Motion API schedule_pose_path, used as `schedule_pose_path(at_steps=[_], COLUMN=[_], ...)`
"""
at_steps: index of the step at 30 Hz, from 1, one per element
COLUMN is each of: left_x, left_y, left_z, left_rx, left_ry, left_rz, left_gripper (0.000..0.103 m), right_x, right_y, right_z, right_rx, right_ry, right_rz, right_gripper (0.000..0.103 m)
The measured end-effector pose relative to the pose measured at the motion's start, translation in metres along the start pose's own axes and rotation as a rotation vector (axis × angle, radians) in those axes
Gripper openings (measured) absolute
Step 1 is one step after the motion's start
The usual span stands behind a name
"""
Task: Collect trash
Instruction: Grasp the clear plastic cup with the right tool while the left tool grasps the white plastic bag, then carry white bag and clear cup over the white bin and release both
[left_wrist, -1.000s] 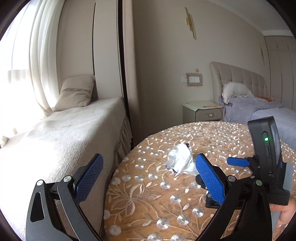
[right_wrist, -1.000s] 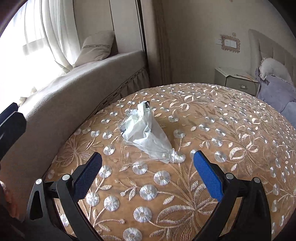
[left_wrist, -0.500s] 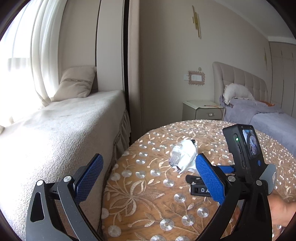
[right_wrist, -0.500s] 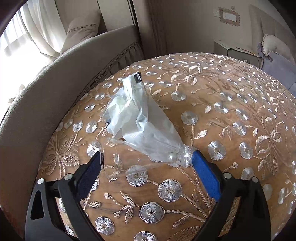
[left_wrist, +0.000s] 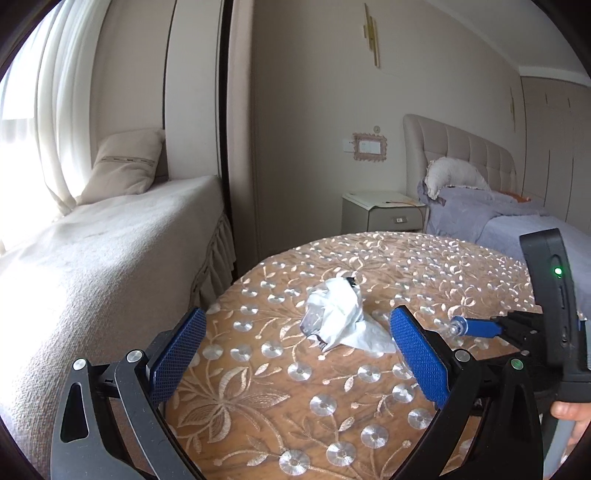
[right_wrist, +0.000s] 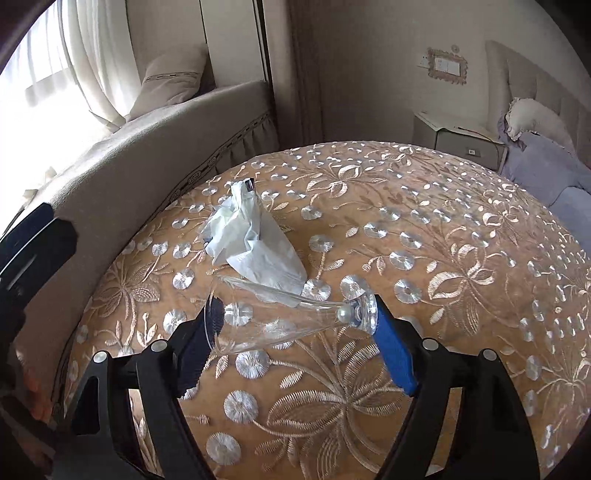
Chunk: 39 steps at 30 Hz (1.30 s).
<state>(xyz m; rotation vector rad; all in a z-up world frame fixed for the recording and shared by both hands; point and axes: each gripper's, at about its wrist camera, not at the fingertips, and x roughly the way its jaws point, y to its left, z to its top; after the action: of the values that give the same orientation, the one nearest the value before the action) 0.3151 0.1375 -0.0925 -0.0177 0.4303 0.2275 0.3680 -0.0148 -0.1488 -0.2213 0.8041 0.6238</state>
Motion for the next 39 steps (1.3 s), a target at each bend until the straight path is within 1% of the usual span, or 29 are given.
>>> schedule_pose_path(at_steps=[3,5,10,13,15,18,20,21,22,23,24,27,29,31,35,37,39], left_x=[0.011,0.022,0.055,0.080,0.102,0.125,0.134,0.138,0.141,0.145,0.148,0.143,0.136,0.125,0.093,0.074,0.053], left_y=[-0.013,-0.018,-0.030,-0.037,-0.040,-0.041,-0.040,-0.040,-0.040,-0.039,-0.040,-0.045,-0.046,-0.047,-0.060,-0.069,-0.079], left_z=[0.006,0.010,0.018,0.018,0.017,0.013,0.011,0.009,0.007,0.004,0.000,-0.002,0.000,0.005,0.016,0.020,0.022], left_rx=[0.031,0.041,0.059,0.076,0.085,0.093,0.103,0.103,0.098,0.092,0.097,0.123,0.098,0.089,0.110,0.130,0.138], left_ry=[0.002,0.014,0.043,0.089,0.155,0.224,0.246,0.268,0.289,0.313,0.328,0.309,0.287,0.258,0.185,0.152,0.121], left_rz=[-0.017,-0.040,-0.068,-0.065,-0.042,-0.041,-0.033,-0.042,-0.061,-0.071,-0.071,-0.075,-0.088,-0.085,-0.076,-0.066,-0.071], left_gripper=[0.098,0.098,0.098,0.098,0.098,0.098,0.096,0.081,0.061,0.052,0.047,0.040,0.039,0.038,0.036,0.035,0.035], right_x=[-0.008,-0.010,-0.008,-0.006,-0.007,-0.008,-0.008,-0.008,-0.009,-0.009,-0.010,-0.015,-0.021,-0.028,-0.053,-0.071,-0.089], right_y=[-0.005,-0.007,-0.016,-0.023,-0.026,-0.027,-0.025,-0.024,-0.023,-0.023,-0.022,-0.023,-0.024,-0.026,-0.030,-0.033,-0.036], right_z=[-0.004,-0.005,-0.008,-0.012,-0.013,-0.014,-0.015,-0.015,-0.015,-0.016,-0.016,-0.015,-0.016,-0.017,-0.022,-0.026,-0.031], right_rx=[-0.006,-0.017,-0.029,-0.014,-0.016,-0.025,-0.031,-0.033,-0.034,-0.037,-0.038,-0.033,-0.030,-0.021,-0.013,-0.010,-0.008], right_ry=[-0.009,-0.023,-0.005,0.007,-0.001,-0.003,0.004,0.002,0.001,0.002,0.000,-0.010,-0.021,-0.029,-0.062,-0.086,-0.113], right_rz=[0.007,-0.004,-0.015,-0.008,-0.016,-0.012,0.000,0.003,0.008,0.012,0.014,0.016,0.008,0.006,-0.012,-0.024,-0.043], right_gripper=[0.079,0.079,0.079,0.079,0.079,0.079,0.079,0.079,0.079,0.079,0.079,0.079,0.079,0.079,0.079,0.079,0.079])
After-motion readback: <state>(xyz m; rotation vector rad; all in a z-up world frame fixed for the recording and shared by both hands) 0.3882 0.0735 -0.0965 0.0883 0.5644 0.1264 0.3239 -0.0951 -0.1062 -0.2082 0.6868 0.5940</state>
